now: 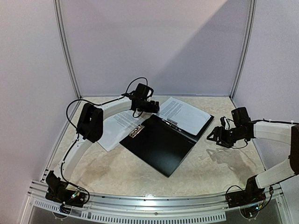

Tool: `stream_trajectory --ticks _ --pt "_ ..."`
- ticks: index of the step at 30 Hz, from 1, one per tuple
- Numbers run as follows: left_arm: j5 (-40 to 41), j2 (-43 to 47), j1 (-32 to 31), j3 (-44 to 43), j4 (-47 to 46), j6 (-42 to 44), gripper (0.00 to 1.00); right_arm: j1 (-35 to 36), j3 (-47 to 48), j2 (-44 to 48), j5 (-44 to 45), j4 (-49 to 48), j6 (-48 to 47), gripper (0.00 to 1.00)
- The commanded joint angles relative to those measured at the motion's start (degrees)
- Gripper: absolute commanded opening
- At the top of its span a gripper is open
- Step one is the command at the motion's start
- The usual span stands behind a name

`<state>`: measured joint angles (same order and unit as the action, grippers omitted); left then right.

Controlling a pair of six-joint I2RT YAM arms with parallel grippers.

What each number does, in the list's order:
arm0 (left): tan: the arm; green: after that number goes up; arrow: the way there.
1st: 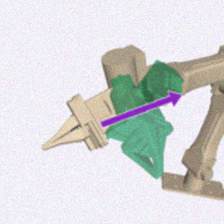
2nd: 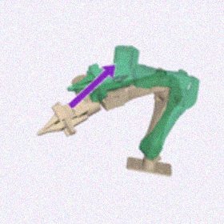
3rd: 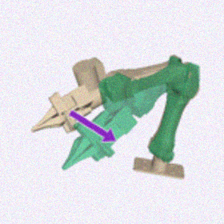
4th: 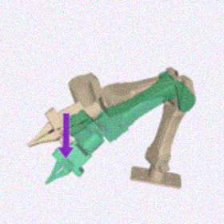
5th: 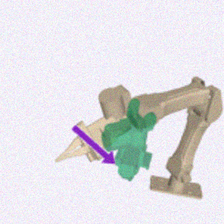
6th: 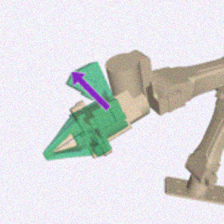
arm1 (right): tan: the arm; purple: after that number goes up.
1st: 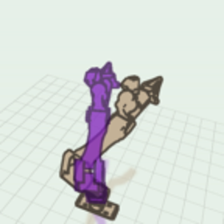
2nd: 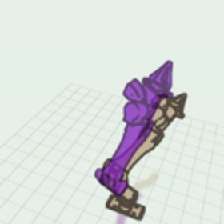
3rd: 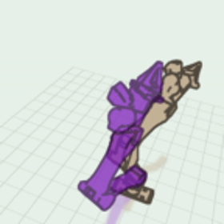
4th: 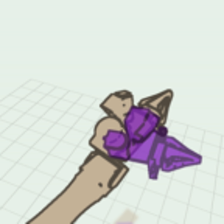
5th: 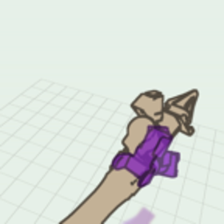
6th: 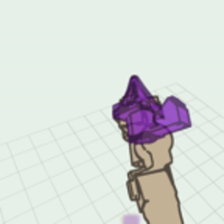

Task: Put the files into the folder
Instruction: Move the folder with files to the center of the board.

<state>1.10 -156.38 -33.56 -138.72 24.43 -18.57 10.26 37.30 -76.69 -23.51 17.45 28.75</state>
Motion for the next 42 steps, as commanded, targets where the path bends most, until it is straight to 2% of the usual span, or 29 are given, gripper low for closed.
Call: stream_trajectory --ticks 1,12,21,26,33,42 --pt "-6.08 -0.84 -0.37 0.47 -4.12 -0.92 0.88 0.74 -2.17 -0.69 -0.37 -2.05 1.58 0.73" --pt "-16.71 -3.66 -1.42 0.34 -4.85 4.2 0.87 1.12 -2.68 -1.95 -0.75 -3.71 1.63 0.73" --pt "-24.98 -3.95 -4.65 1.01 -3.34 10.83 0.87 1.08 2.75 -1.86 0.42 0.65 -0.08 0.74" --pt "-30.87 -2.27 -6.52 3.82 -3.1 13.46 0.84 0.15 10.59 -1.15 4.79 9.17 -3.87 0.74" --pt "-34.56 2.59 -11.36 10.26 1.08 19.91 0.83 -2.51 15.61 1.75 12.37 14.35 -7.66 0.78" --pt "-35.86 11.79 -15.75 22.5 8.2 28.17 0.79 -2.79 11.4 0.98 21.26 14.98 -9.36 0.84"
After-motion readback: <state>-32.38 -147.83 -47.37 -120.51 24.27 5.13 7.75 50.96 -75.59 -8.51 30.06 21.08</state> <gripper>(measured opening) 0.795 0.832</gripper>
